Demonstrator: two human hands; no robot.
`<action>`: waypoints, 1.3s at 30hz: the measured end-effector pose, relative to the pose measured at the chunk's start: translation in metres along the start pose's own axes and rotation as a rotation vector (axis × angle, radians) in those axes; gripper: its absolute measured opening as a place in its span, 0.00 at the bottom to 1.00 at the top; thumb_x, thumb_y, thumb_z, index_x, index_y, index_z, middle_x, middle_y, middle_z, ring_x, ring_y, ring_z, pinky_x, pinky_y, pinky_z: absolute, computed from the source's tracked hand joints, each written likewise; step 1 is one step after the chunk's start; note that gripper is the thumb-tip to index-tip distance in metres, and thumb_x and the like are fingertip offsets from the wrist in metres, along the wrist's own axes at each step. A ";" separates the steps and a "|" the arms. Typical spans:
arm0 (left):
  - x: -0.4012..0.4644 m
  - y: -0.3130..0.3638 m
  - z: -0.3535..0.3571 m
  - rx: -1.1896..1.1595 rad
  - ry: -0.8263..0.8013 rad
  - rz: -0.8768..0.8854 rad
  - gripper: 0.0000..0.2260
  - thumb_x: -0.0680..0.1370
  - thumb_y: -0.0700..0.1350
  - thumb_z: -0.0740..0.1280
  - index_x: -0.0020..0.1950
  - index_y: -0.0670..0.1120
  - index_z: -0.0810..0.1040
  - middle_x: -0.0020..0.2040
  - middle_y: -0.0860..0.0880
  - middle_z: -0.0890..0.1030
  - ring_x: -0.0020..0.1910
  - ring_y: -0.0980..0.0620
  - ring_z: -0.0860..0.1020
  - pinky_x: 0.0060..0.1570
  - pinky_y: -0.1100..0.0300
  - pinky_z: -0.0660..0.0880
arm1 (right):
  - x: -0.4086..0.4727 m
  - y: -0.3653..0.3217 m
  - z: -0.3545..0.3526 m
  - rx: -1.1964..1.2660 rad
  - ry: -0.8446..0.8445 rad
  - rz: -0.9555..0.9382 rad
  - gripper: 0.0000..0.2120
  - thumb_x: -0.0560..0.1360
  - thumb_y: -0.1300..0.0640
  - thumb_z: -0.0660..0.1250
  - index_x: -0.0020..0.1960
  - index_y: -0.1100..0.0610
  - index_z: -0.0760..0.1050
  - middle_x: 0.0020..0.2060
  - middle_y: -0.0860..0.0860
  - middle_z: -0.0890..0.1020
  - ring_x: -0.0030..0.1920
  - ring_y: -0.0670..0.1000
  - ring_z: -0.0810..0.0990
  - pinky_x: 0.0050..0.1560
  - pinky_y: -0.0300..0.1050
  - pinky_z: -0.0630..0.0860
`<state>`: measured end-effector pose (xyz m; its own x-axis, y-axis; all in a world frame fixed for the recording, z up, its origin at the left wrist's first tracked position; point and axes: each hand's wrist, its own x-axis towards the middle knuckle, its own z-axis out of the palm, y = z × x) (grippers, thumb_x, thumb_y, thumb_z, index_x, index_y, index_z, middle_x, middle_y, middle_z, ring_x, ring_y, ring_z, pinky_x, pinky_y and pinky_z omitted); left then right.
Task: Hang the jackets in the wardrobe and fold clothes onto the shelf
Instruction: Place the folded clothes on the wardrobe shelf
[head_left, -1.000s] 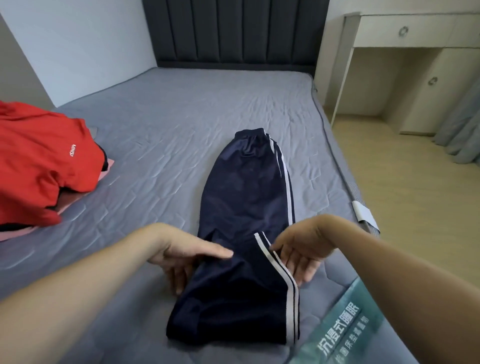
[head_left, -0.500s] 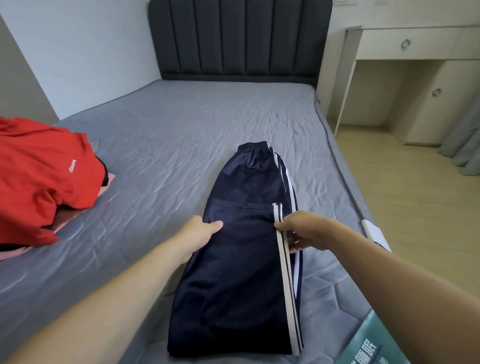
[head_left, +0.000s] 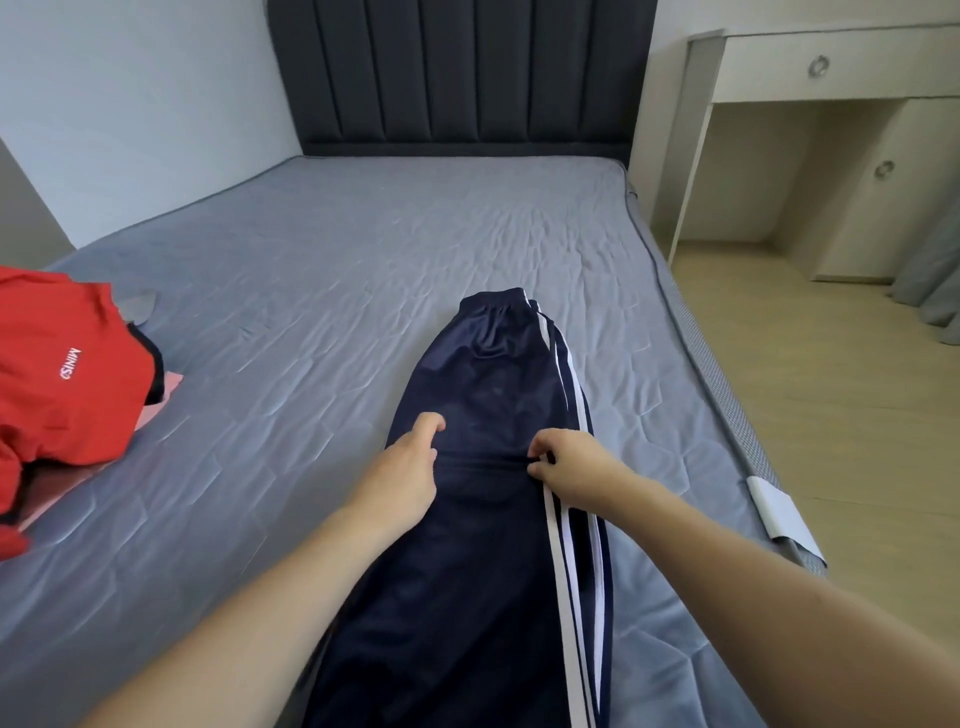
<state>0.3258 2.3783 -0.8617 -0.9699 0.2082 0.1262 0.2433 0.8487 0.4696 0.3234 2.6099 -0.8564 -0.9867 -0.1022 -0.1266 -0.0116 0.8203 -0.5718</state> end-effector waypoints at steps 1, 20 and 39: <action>0.004 -0.002 -0.002 0.052 -0.034 0.053 0.10 0.82 0.43 0.56 0.61 0.54 0.60 0.42 0.52 0.71 0.34 0.52 0.73 0.32 0.56 0.67 | 0.004 0.003 -0.002 -0.005 0.037 -0.020 0.02 0.78 0.56 0.64 0.50 0.52 0.73 0.39 0.46 0.74 0.39 0.49 0.75 0.38 0.42 0.74; 0.223 0.011 -0.022 -0.778 0.213 -0.450 0.02 0.78 0.40 0.64 0.50 0.45 0.75 0.46 0.46 0.80 0.42 0.46 0.78 0.46 0.54 0.77 | 0.191 -0.014 -0.070 0.322 0.313 0.002 0.13 0.79 0.64 0.55 0.58 0.56 0.75 0.54 0.54 0.78 0.46 0.51 0.75 0.42 0.41 0.69; 0.329 -0.032 0.086 -0.412 0.257 -0.266 0.07 0.83 0.46 0.57 0.58 0.48 0.71 0.57 0.47 0.76 0.53 0.45 0.75 0.52 0.52 0.71 | 0.294 0.035 -0.046 0.648 0.181 0.024 0.17 0.77 0.55 0.68 0.65 0.48 0.71 0.54 0.46 0.78 0.52 0.46 0.79 0.55 0.41 0.77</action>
<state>-0.0021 2.4621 -0.9104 -0.9775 -0.1566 0.1416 0.0238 0.5849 0.8107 0.0253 2.6345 -0.8766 -0.9978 0.0542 -0.0393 0.0543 0.3115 -0.9487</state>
